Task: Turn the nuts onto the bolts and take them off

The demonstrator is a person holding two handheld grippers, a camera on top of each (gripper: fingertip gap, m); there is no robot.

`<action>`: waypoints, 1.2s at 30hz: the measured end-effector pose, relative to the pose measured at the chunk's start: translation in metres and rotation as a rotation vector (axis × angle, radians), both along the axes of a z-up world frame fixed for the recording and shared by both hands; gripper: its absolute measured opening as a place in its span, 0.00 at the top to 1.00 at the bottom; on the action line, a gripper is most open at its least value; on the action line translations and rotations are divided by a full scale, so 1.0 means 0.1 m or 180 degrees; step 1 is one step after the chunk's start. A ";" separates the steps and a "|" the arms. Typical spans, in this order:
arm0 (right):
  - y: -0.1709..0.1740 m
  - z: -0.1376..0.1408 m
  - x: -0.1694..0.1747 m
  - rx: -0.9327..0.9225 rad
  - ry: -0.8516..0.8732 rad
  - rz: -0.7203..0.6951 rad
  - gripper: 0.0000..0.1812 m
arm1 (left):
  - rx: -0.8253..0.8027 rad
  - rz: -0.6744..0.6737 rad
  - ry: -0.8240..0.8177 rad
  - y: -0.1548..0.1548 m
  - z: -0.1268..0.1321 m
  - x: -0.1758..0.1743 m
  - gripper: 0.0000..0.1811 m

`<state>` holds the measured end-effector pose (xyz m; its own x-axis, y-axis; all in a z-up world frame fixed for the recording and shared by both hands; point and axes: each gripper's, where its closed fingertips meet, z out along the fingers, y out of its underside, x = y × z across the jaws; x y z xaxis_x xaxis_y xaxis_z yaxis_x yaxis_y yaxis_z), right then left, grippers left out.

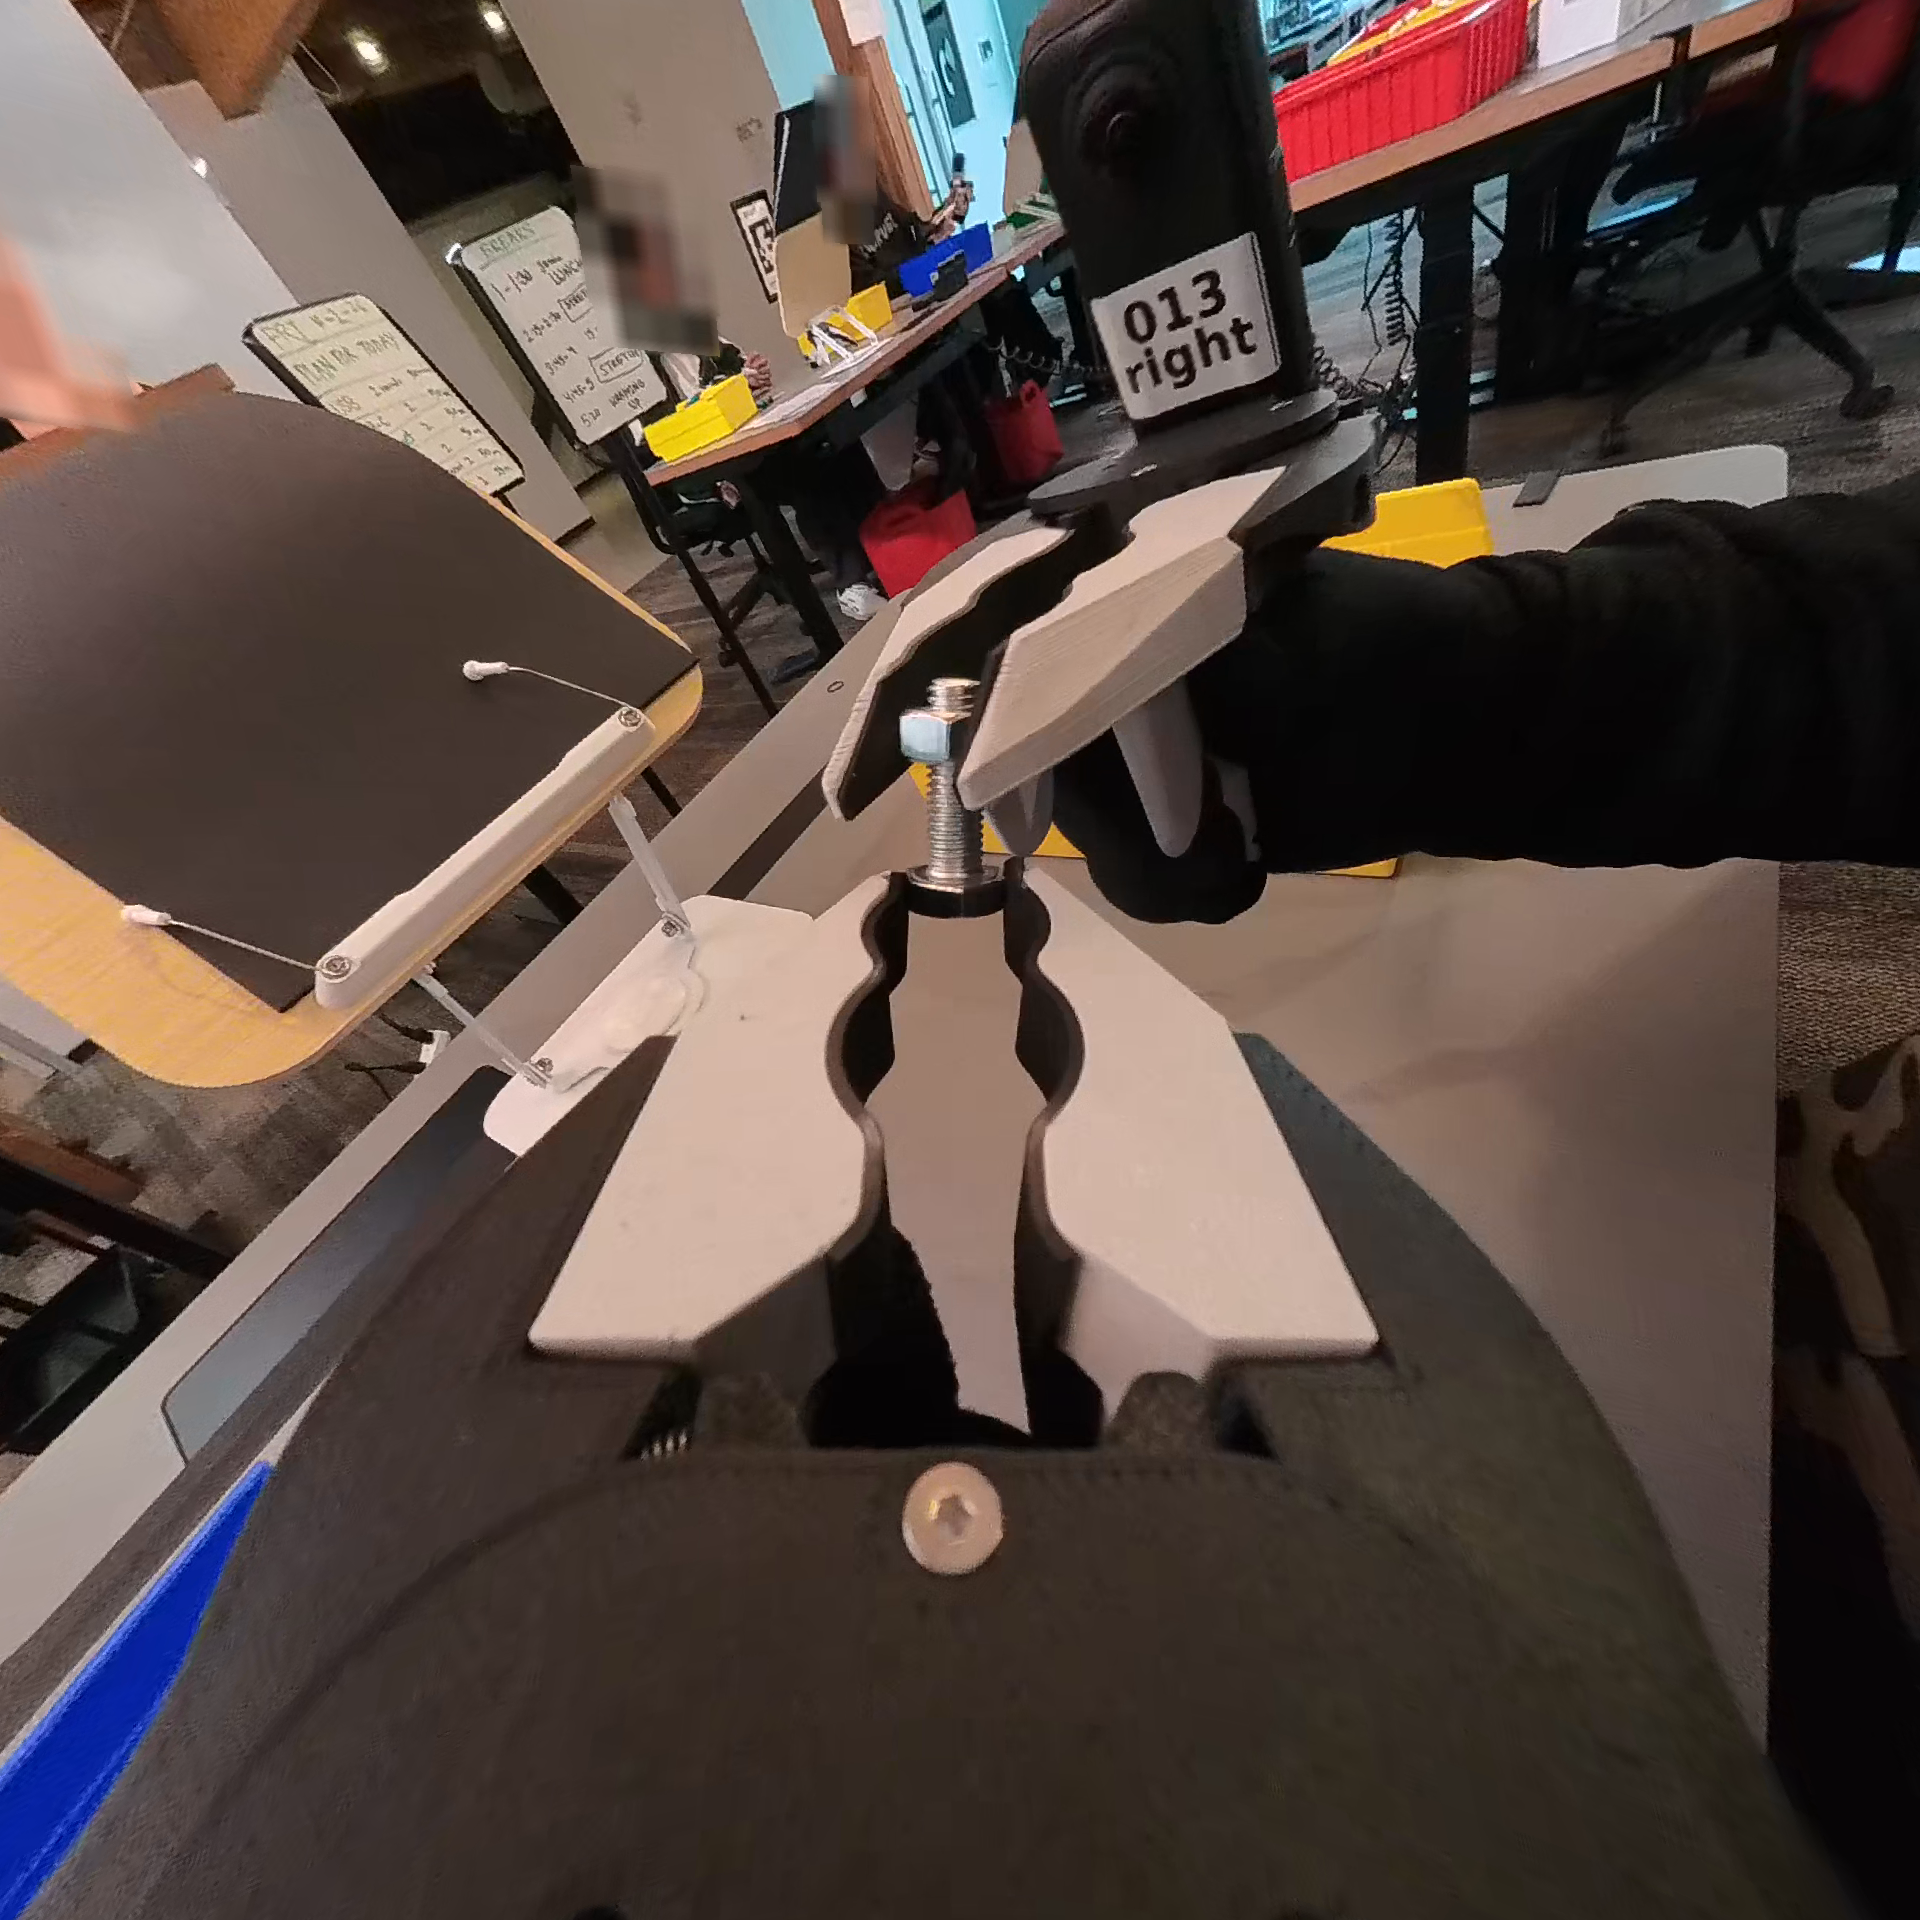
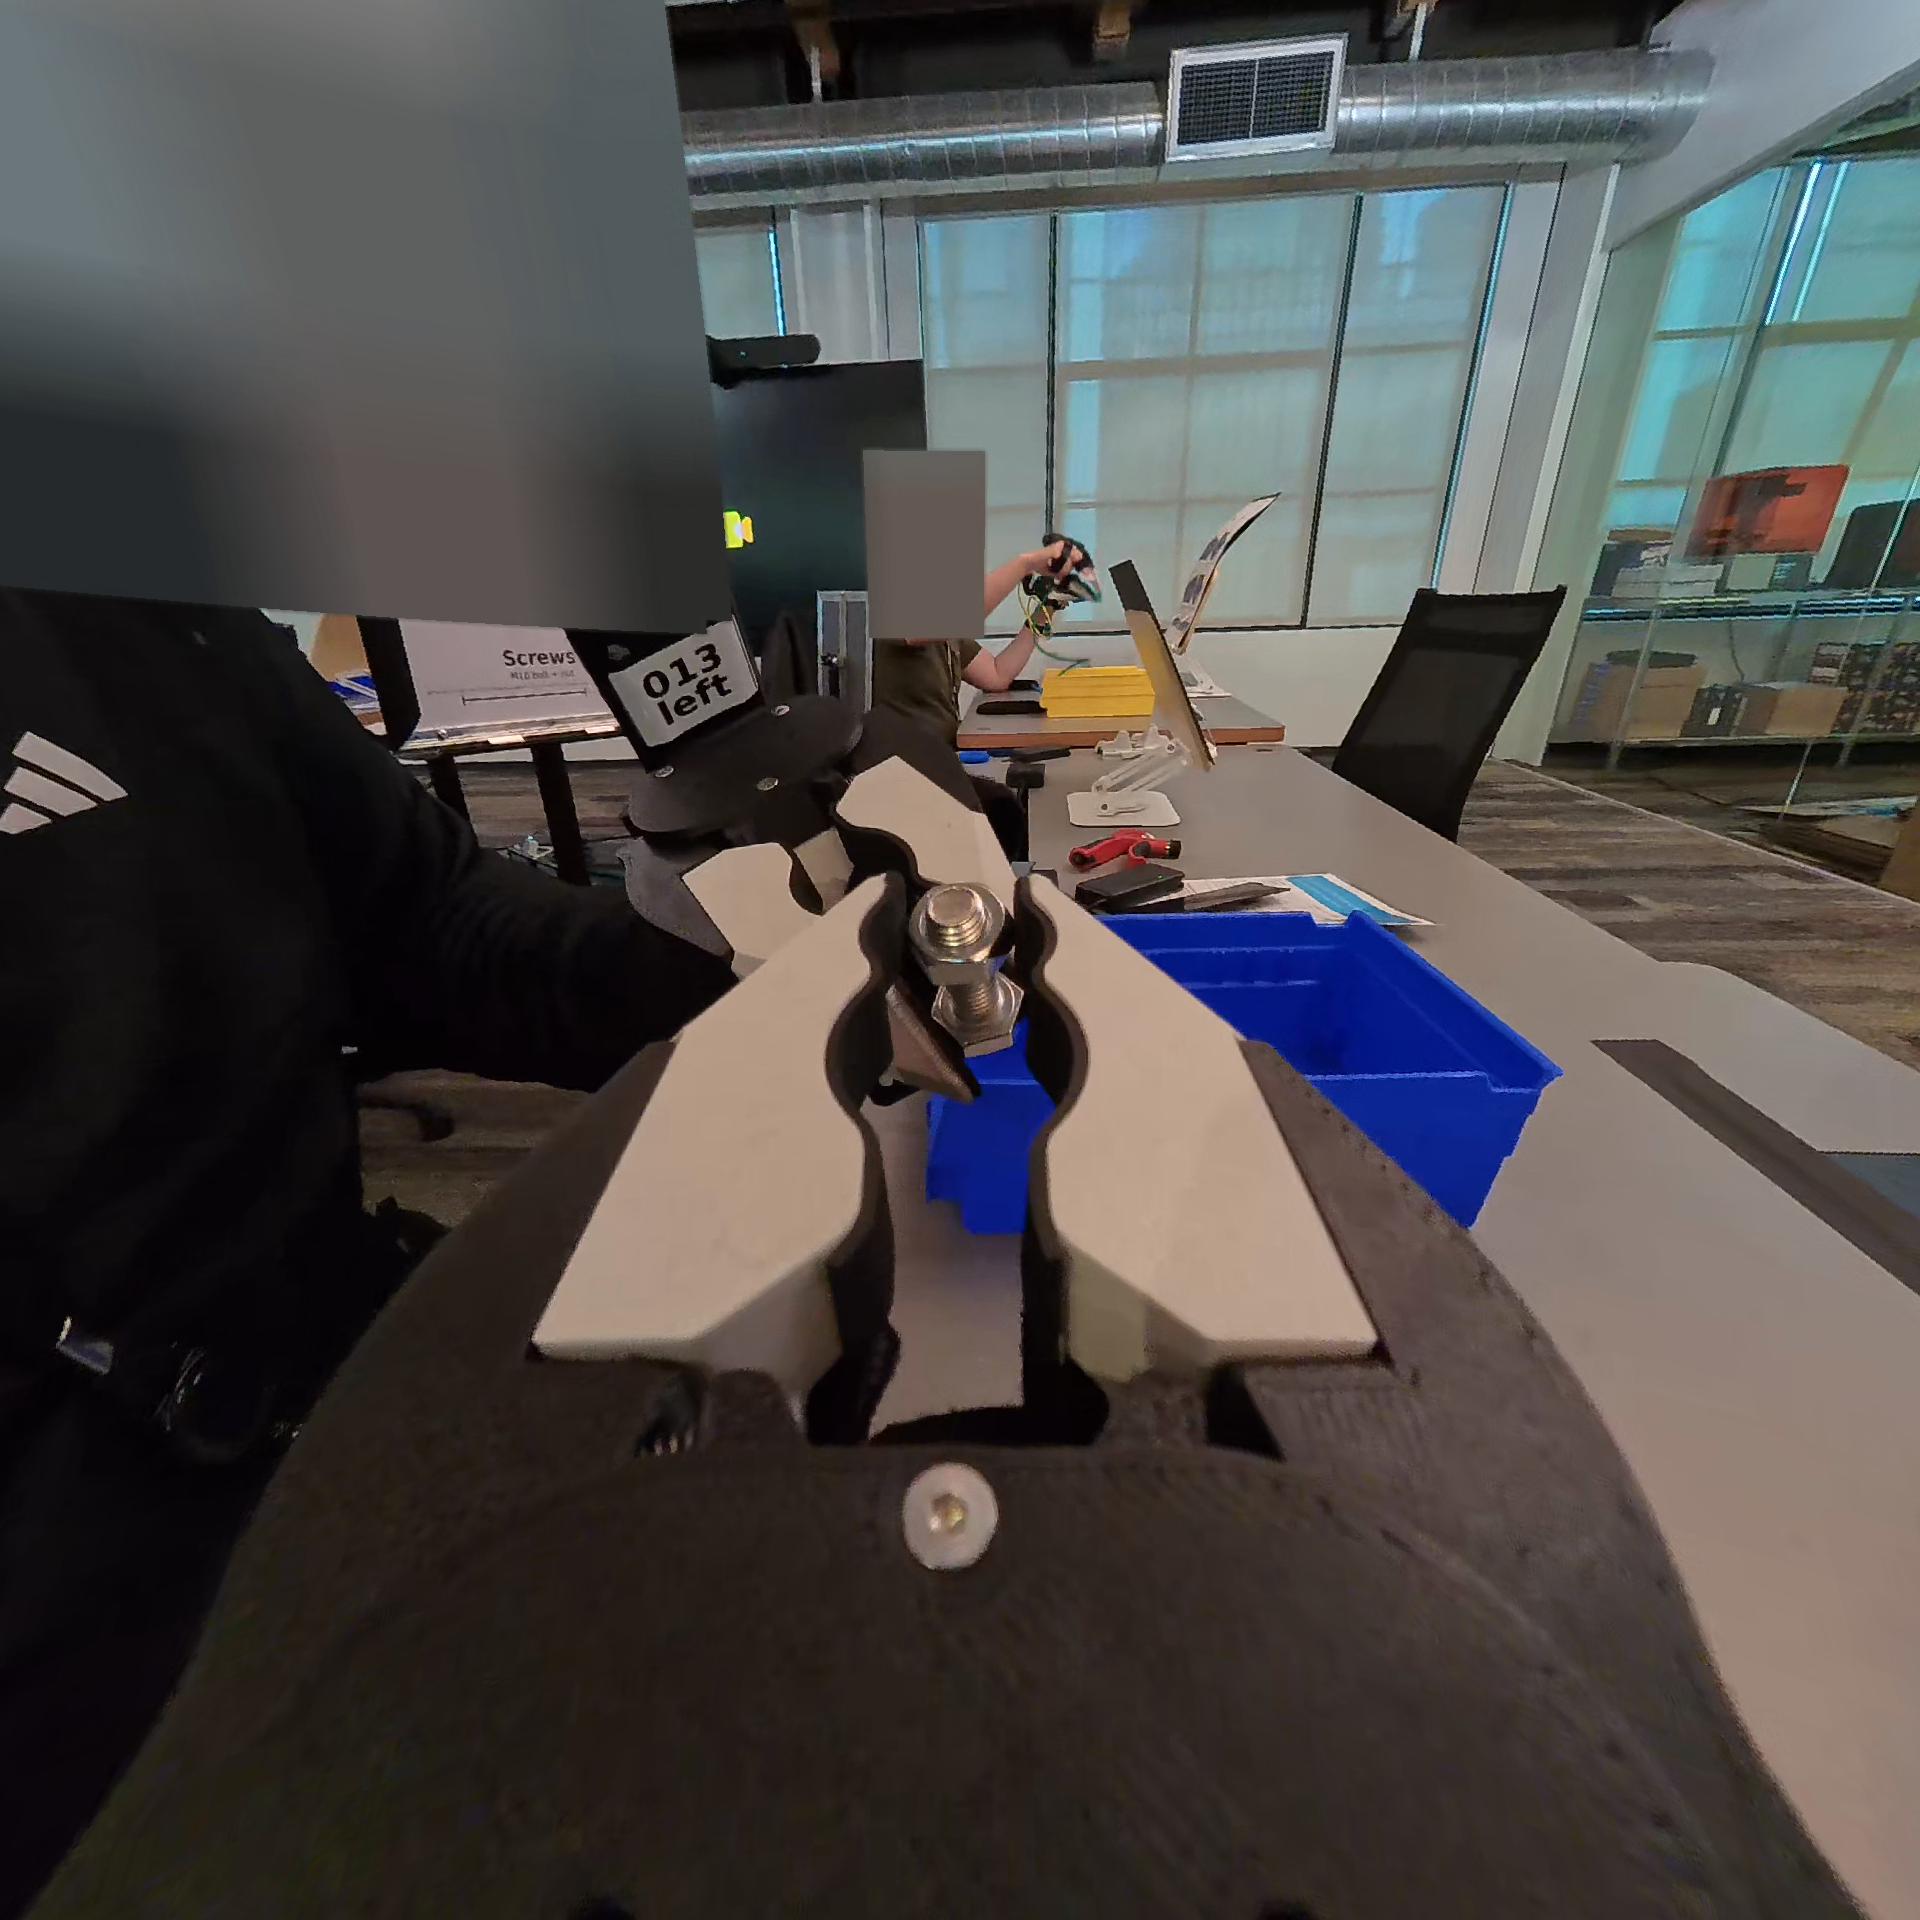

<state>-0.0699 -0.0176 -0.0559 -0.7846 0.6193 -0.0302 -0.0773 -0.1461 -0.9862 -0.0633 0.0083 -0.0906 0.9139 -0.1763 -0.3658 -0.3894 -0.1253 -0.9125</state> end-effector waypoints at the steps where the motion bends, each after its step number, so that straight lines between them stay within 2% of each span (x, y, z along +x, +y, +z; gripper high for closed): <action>1: 0.00 0.00 0.00 0.0011 0.0009 -0.0009 0.90 | -0.0006 -0.0007 -0.0012 0.00 0.00 0.00 0.91; 19: -0.03 0.03 -0.03 0.0025 0.0058 -0.0141 0.90 | 0.0018 0.0037 0.0045 0.01 0.01 -0.01 0.91; 22: -0.04 0.01 -0.02 0.0026 -0.0017 -0.0033 0.84 | -0.0046 0.0016 0.0109 0.00 0.00 -0.02 0.91; 28: -0.01 -0.04 0.05 0.0277 0.0014 0.0018 0.91 | -0.0043 -0.0128 -0.0005 -0.03 0.03 0.01 0.91; 36: 0.01 -0.03 0.06 0.0212 0.0027 0.0022 0.92 | -0.0018 -0.0235 -0.0236 -0.03 0.05 0.04 0.91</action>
<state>-0.0641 -0.0164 -0.0588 -0.7890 0.6142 0.0174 -0.0848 -0.0807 -0.9931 -0.0594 0.0052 -0.0852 0.9228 -0.2461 -0.2964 -0.3292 -0.1039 -0.9385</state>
